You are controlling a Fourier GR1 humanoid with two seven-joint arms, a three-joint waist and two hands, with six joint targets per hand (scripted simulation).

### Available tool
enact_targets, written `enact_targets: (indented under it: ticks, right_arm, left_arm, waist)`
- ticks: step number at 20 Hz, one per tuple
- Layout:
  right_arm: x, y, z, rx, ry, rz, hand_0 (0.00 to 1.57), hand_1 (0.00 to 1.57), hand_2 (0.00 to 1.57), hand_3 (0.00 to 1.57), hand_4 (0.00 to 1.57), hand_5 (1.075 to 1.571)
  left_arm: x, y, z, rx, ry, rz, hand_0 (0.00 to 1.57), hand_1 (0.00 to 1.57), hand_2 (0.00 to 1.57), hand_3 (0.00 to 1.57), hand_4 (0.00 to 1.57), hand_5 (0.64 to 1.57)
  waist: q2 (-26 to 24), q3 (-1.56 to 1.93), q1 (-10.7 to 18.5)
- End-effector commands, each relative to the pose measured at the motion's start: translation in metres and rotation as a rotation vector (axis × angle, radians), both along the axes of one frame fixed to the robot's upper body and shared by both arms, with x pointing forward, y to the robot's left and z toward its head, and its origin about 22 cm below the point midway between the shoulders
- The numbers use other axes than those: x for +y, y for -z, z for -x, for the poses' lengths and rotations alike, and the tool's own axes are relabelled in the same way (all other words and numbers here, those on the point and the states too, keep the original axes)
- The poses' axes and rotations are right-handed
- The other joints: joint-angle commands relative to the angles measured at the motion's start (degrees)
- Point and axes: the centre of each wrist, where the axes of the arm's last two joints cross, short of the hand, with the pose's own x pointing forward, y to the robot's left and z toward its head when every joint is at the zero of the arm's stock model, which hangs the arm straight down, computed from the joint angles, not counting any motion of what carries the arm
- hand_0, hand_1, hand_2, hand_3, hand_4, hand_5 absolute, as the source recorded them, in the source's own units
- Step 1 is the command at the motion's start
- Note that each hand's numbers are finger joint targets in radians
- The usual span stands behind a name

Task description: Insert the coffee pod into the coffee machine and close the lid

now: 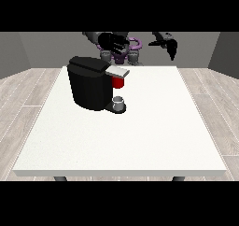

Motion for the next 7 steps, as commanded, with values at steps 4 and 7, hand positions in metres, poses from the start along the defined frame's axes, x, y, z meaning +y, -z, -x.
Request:
enact_targets:
  ticks: [4,7]
  right_arm:
    - [-0.001,0.083,0.055,0.118,-0.030,-0.183,0.00,0.00,0.00,0.00,0.29,1.571]
    - [0.000,0.096,0.079,0.143,-0.020,-0.220,0.00,0.00,0.00,0.00,0.16,1.571]
  left_arm:
    - [-0.004,0.015,0.013,0.084,-0.005,0.023,0.00,0.00,0.00,0.00,0.19,1.571]
    - [0.031,0.050,0.034,0.076,-0.101,0.034,0.00,0.00,0.00,0.00,0.19,1.571]
  waist:
    - [-7.1,0.04,-2.9]
    - [-7.0,-0.02,-7.6]
